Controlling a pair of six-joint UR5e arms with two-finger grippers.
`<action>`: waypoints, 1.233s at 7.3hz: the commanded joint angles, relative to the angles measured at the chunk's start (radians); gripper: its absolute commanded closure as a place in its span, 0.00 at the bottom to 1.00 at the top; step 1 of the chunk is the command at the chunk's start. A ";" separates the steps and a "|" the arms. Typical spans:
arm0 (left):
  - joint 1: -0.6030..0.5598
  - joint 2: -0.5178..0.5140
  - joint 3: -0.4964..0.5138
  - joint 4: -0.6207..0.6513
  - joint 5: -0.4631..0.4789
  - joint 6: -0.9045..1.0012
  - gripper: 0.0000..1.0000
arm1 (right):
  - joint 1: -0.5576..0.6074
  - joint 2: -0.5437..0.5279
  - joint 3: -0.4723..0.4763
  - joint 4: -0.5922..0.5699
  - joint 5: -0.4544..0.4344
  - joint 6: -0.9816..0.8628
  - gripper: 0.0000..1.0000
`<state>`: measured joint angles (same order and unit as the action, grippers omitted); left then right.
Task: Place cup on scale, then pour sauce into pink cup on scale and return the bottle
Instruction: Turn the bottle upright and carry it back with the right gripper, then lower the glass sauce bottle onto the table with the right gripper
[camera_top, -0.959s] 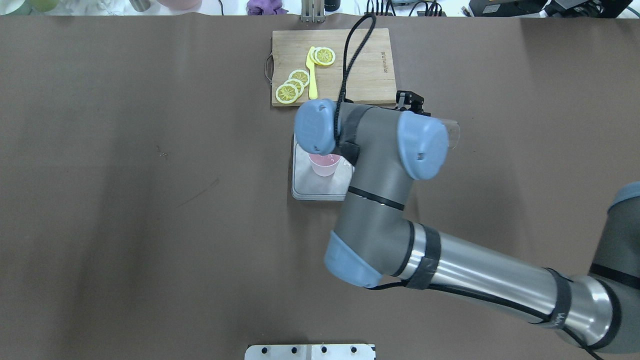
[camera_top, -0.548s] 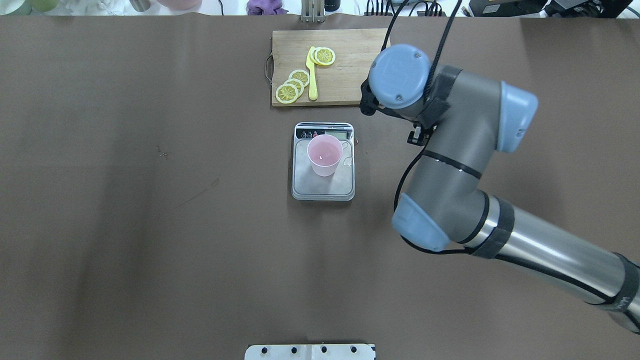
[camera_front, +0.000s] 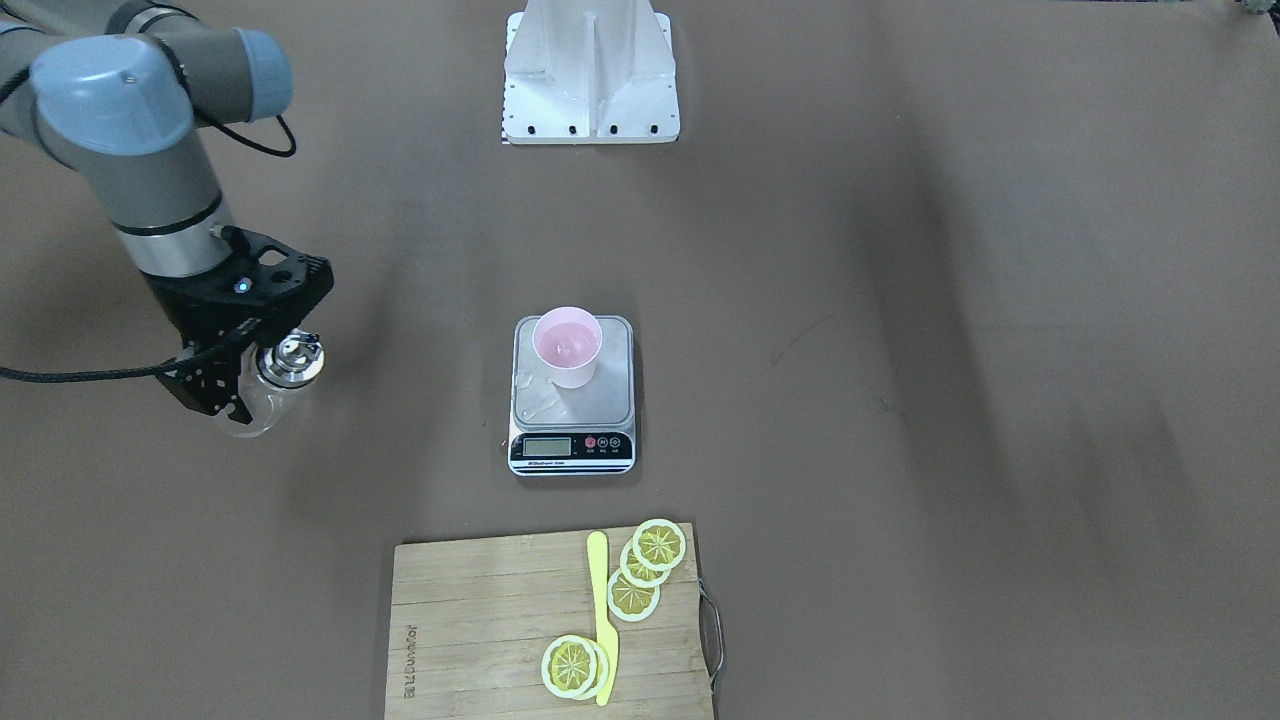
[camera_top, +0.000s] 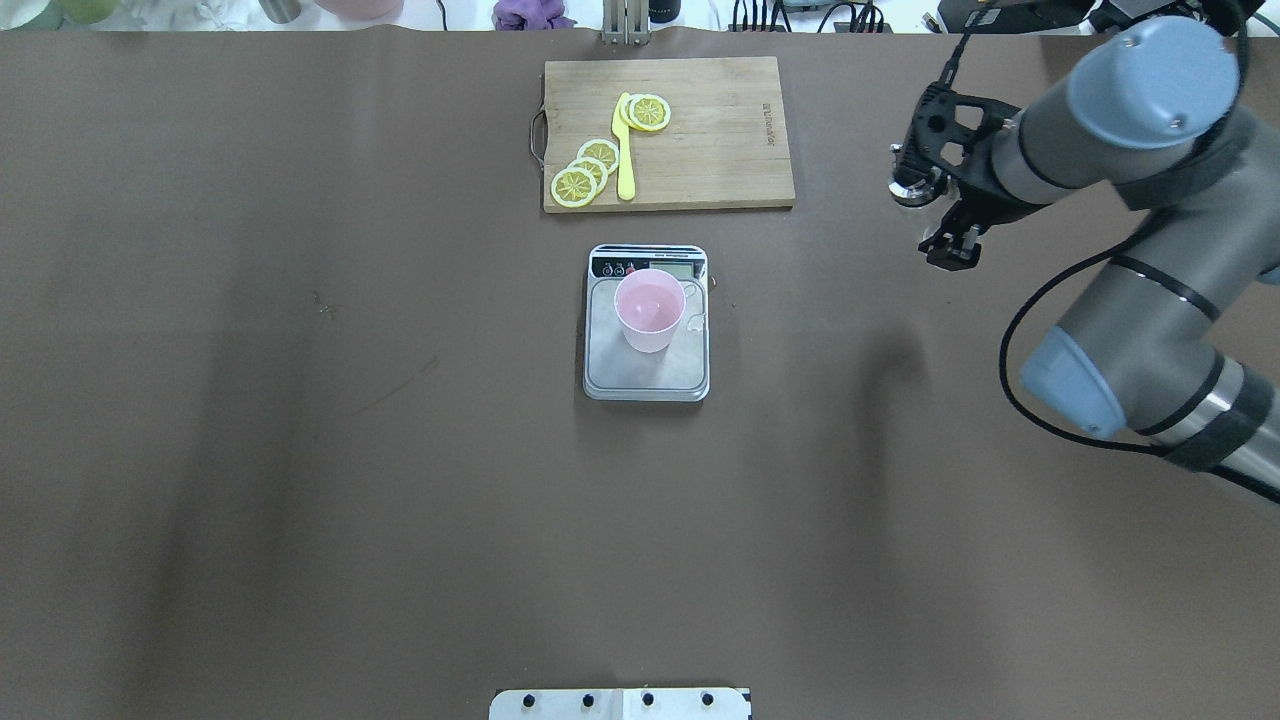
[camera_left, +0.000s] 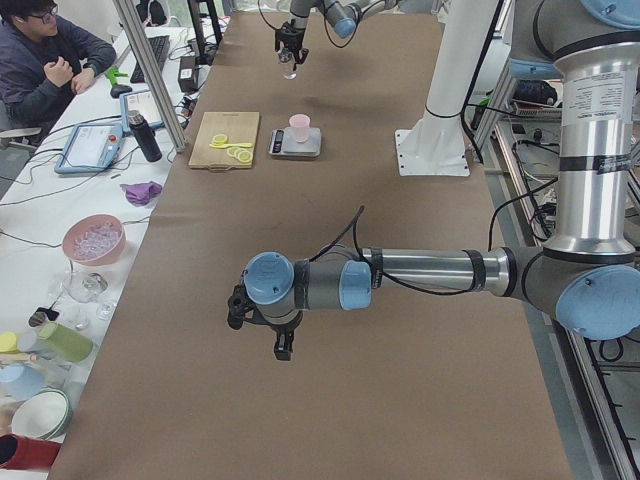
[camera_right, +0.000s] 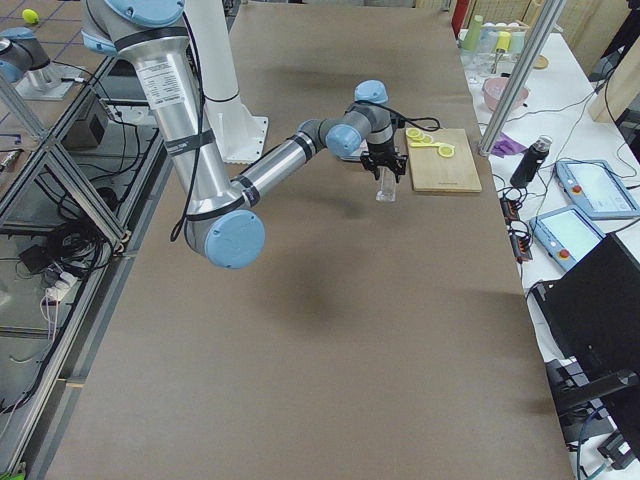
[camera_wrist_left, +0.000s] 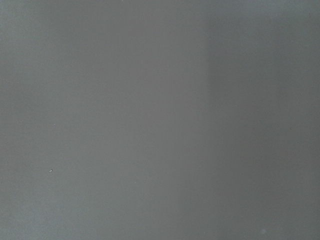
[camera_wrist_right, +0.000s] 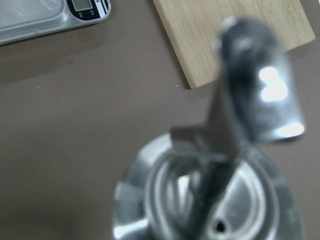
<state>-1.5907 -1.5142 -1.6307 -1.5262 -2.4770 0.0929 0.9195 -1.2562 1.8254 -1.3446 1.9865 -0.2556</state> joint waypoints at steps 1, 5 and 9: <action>0.000 0.000 0.000 0.000 -0.002 0.001 0.02 | 0.111 -0.116 -0.030 0.207 0.229 -0.005 1.00; 0.000 0.000 -0.005 0.000 -0.002 0.001 0.02 | 0.231 -0.163 -0.473 0.894 0.479 0.050 1.00; 0.000 0.028 -0.026 -0.002 -0.002 0.001 0.02 | 0.234 -0.174 -0.576 1.192 0.505 0.267 1.00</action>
<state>-1.5907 -1.5017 -1.6434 -1.5267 -2.4789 0.0936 1.1534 -1.4329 1.2955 -0.2612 2.4898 -0.0537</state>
